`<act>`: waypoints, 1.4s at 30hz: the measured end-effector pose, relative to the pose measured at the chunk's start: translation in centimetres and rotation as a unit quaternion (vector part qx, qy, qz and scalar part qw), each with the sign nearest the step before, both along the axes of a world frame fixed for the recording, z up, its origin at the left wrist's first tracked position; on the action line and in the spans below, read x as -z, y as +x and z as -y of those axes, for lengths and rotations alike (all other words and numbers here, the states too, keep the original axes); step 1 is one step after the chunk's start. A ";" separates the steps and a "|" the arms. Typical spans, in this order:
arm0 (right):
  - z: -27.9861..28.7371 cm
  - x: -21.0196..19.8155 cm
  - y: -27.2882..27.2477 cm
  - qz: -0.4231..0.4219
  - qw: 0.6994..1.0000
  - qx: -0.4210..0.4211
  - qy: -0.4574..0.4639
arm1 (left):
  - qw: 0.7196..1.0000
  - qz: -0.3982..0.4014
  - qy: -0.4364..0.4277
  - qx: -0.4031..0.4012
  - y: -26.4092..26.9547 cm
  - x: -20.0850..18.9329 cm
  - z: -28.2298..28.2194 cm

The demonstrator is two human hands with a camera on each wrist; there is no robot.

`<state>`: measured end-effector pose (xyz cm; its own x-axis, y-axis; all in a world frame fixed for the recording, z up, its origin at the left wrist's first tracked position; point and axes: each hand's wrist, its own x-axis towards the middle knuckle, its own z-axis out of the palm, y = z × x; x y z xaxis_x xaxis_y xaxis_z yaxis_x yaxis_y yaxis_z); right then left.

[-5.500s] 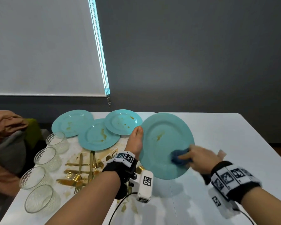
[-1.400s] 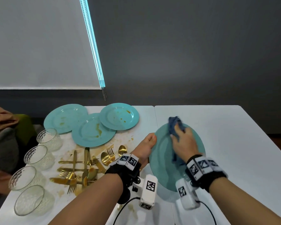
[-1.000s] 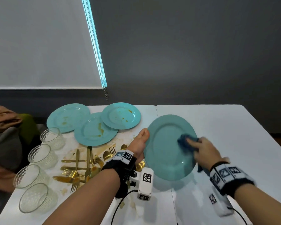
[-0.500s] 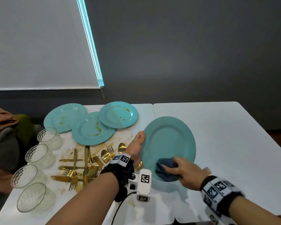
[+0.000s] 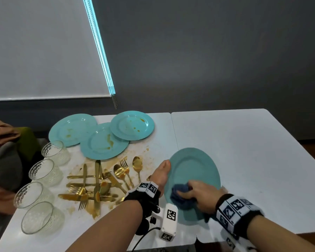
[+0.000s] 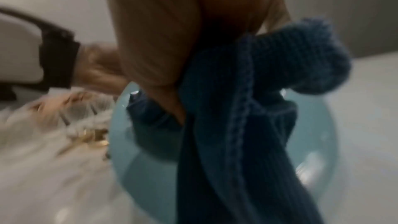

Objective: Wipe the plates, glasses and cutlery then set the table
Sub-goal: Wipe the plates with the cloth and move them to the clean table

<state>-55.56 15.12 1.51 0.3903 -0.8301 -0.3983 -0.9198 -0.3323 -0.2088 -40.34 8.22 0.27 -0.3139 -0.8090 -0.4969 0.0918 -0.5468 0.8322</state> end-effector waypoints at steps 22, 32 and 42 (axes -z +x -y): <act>1.9 -2.5 -5.6 0.051 0.971 0.233 0.034 | 0.972 0.228 0.034 0.041 0.1 5.2 -1.7; 3.1 -3.0 -4.4 0.097 0.962 0.255 0.029 | 0.901 0.412 -0.021 0.131 0.2 5.4 -0.2; 5.4 -4.6 -3.2 0.145 0.940 0.308 0.035 | 0.824 0.528 -0.096 0.179 1.3 2.3 5.3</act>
